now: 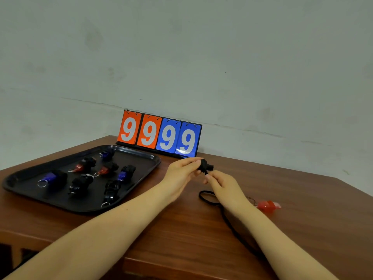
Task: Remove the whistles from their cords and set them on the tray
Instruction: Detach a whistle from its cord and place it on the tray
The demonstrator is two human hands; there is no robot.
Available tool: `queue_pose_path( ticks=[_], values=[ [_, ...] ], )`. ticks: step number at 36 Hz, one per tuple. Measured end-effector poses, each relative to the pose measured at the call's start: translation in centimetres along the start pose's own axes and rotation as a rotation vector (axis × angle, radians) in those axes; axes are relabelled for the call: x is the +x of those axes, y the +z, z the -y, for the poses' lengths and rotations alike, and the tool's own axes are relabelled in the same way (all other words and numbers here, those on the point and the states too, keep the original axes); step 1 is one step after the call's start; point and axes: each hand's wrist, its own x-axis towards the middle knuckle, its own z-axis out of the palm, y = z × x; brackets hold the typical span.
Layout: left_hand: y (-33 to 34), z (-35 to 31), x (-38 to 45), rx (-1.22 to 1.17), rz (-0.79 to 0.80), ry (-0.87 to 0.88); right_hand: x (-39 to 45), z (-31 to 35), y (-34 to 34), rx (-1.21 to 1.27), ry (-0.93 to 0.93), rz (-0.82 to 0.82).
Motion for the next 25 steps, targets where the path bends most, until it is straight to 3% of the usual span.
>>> queue_pose_path(
  ticks=[7, 11, 15, 19, 25],
  values=[
    [-0.2, -0.6, 0.4, 0.608, -0.038, 0.205, 0.0, 0.1, -0.3, -0.202, -0.093, 0.047],
    [-0.1, -1.2, 0.5, 0.847, 0.015, 0.29, 0.0, 0.0, -0.4, -0.074, -0.079, -0.071],
    [0.0, -1.0, 0.1, 1.056, 0.171, 0.259, 0.0, -0.5, -0.8, -0.008, -0.006, -0.111],
    [0.2, -0.9, -0.3, 0.943, 0.235, 0.172, -0.1, -0.8, -1.4, 0.074, 0.053, -0.151],
    [0.5, -1.2, -1.1, 0.371, 0.248, 0.008, 0.3, -0.2, -2.1, 0.396, 0.199, -0.16]
  ],
)
